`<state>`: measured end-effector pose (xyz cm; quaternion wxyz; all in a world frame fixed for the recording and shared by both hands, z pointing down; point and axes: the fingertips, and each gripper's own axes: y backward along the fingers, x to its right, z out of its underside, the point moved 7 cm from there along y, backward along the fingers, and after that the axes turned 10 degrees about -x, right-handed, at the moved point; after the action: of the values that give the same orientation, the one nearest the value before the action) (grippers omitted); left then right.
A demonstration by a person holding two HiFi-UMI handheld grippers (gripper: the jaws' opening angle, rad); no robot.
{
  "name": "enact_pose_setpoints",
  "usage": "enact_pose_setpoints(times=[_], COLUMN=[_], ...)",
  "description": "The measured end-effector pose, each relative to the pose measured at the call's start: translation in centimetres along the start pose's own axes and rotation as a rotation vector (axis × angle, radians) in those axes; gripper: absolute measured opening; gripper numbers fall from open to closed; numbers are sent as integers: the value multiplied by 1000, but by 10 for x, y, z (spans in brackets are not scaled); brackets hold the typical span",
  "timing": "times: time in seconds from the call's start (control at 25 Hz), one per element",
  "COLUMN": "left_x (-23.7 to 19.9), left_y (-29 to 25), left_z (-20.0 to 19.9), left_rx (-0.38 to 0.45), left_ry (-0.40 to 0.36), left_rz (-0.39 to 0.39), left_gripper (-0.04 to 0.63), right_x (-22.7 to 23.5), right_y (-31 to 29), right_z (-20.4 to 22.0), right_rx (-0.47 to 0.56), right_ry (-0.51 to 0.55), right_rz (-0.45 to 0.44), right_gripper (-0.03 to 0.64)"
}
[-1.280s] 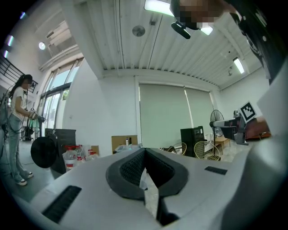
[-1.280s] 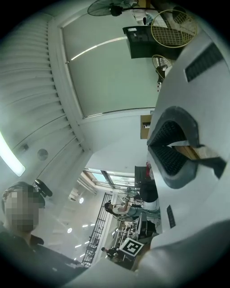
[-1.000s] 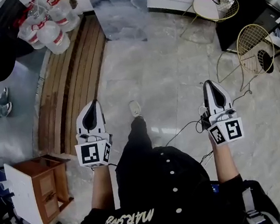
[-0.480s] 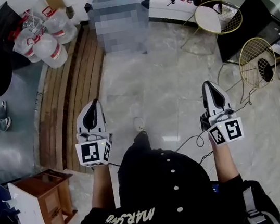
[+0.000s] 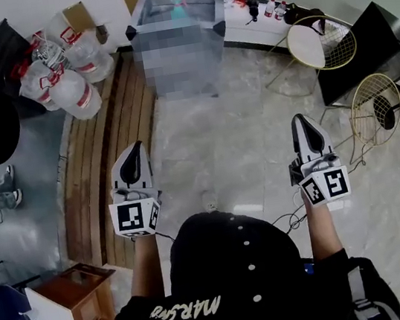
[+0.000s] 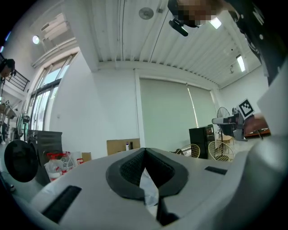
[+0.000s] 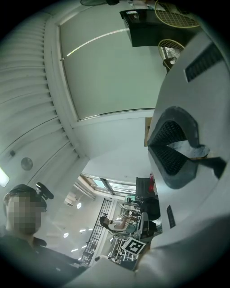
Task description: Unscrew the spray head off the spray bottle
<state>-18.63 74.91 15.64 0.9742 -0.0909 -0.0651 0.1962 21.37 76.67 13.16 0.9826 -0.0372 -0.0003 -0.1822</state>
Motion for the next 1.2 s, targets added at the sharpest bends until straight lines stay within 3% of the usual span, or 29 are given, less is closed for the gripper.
enact_pose_setpoints(times=[0.44,0.72,0.88,1.2], left_x=[-45,-62,-77,-111], left_y=[-80,-137,-187,-290], left_z=[2,7,-6,-43], left_rx=[-39,-67,-56,-51], left_ry=[-6,-12,-48,-31], left_rz=[38,21,-3,-40], left_gripper=[25,25,25,25], right_x=[12,47,72,131], right_y=[-82,-146,-200,-315], right_z=[6,11,5,-18], right_rx=[-23,1,23,20], right_ry=[-17,-38,-32,-22], right_rz=[4,-9,-41,-81], right_gripper=[11,11,11,11])
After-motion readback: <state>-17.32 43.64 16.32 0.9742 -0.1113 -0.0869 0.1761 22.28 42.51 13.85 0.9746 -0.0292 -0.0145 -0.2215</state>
